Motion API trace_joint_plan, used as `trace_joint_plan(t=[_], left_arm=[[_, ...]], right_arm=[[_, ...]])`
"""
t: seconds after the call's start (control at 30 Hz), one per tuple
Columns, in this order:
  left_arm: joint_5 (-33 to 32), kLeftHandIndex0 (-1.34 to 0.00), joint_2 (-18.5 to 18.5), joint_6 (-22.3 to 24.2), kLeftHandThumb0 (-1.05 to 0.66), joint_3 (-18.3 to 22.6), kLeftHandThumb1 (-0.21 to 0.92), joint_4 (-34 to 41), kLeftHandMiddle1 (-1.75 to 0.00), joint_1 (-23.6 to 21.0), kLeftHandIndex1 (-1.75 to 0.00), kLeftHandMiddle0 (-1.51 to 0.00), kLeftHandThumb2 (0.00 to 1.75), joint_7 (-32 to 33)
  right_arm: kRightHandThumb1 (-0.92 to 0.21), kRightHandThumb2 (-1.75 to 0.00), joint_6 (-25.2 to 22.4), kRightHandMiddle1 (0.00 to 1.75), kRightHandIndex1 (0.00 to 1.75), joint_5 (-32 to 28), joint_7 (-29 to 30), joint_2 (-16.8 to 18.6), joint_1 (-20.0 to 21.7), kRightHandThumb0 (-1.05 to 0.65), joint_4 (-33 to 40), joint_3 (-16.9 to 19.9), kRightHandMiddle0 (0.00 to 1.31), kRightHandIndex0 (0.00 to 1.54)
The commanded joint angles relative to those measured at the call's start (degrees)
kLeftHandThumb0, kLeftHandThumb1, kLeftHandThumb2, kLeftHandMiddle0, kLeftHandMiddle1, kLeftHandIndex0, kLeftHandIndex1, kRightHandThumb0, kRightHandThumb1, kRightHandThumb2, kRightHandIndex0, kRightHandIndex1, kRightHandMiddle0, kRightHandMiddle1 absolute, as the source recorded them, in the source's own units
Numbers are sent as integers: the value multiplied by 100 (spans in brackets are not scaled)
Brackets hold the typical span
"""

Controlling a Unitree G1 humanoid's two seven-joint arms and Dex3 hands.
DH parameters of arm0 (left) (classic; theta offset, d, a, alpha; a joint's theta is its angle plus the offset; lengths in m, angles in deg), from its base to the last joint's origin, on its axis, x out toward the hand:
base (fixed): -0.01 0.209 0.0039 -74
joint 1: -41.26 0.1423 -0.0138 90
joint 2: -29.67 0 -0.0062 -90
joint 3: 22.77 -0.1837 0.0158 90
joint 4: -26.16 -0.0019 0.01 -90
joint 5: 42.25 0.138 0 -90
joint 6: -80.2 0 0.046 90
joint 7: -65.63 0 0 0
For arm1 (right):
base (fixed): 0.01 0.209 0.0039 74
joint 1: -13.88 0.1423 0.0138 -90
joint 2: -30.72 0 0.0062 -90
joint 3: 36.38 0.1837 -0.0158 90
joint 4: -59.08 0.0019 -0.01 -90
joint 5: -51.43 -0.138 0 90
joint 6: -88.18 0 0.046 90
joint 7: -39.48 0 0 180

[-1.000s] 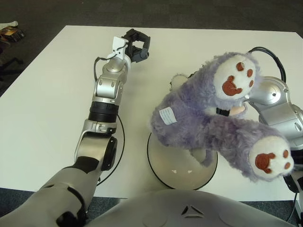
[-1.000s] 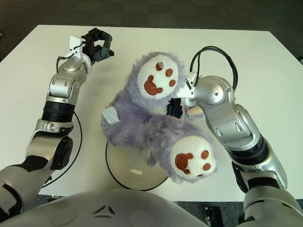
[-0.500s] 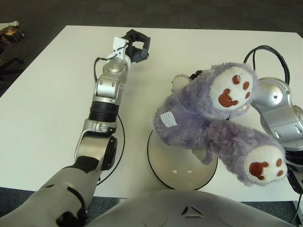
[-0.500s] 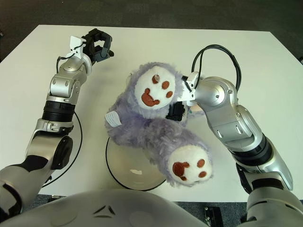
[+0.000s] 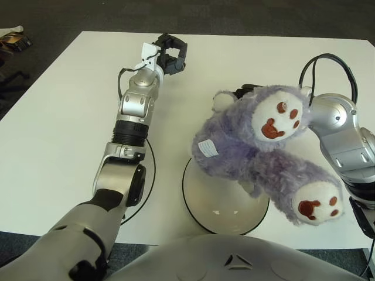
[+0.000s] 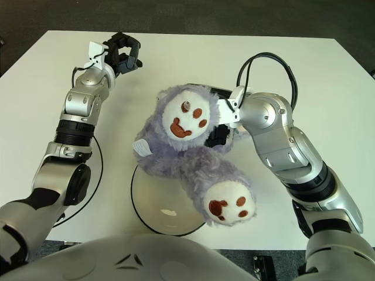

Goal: Put the doll into the plate.

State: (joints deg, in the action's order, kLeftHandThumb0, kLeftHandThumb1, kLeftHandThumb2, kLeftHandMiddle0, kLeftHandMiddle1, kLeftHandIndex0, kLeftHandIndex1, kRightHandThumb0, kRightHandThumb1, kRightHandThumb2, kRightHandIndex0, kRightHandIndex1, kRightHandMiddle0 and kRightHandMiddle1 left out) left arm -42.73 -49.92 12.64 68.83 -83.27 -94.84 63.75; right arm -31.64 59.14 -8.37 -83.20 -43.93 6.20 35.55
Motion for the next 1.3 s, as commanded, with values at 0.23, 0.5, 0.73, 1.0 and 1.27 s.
trace_joint_plan(t=[0.23,0.5,0.73,1.0,1.27], left_arm=[[28,-32,60,-324,0,28,65,-560,-147,-433,-175,-42,82,101],[106,-31,69,-236,0,-69,72,-613,-146,-555,-175,-37,73,104],[211,-30,75,-239,0,-146,79,-744,-144,-679,-175,-32,63,123],[204,-21,96,-263,0,-178,78,-858,-168,-757,-174,-21,73,106],[213,-20,126,-145,0,-180,77,-885,-172,-816,-174,-20,76,141]], right_arm=[[-17,-142,239,153,175,-8,-45,-121,5,-1,-58,241,60,72],[-29,-130,493,156,175,-199,-36,21,181,-1,-102,331,50,65],[-38,-118,867,152,175,-396,161,214,-78,-1,-48,562,47,58],[-64,-83,1119,148,175,-407,171,95,-268,0,21,792,42,33],[-76,-65,1181,143,175,-409,164,81,-282,0,11,803,39,26]])
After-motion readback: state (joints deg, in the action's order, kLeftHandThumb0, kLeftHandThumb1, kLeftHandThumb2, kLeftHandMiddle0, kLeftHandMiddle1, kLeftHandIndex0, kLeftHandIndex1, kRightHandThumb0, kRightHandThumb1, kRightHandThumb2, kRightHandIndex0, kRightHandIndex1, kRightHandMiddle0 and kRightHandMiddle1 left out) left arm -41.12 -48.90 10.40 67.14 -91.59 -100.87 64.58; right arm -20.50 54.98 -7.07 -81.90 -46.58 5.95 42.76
